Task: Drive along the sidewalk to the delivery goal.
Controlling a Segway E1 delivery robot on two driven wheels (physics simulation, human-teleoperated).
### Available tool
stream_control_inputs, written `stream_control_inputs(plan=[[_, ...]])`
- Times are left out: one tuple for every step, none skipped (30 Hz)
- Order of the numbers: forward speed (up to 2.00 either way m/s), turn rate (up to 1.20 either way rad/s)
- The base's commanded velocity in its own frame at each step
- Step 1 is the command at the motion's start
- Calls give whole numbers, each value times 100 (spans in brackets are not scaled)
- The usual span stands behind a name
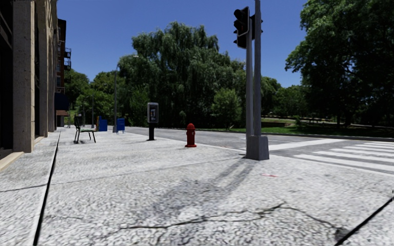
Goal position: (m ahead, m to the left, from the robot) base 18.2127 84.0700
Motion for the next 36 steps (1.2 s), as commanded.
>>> stream_control_inputs(plan=[[200, 17], [200, 17], [200, 17], [200, 17], [200, 17], [200, 17], [200, 17], [200, 17], [200, 18], [200, 20], [200, 23], [200, 23], [200, 25], [200, 26], [200, 27], [200, 31], [200, 31], [200, 34], [200, 35], [200, 36], [200, 36], [200, 37], [200, 37], [200, 37], [200, 37], [200, 37], [200, 37], [200, 38], [200, 38], [200, 38], [200, 38], [200, 38], [200, 38], [200, 38], [200, 38], [200, 38]])
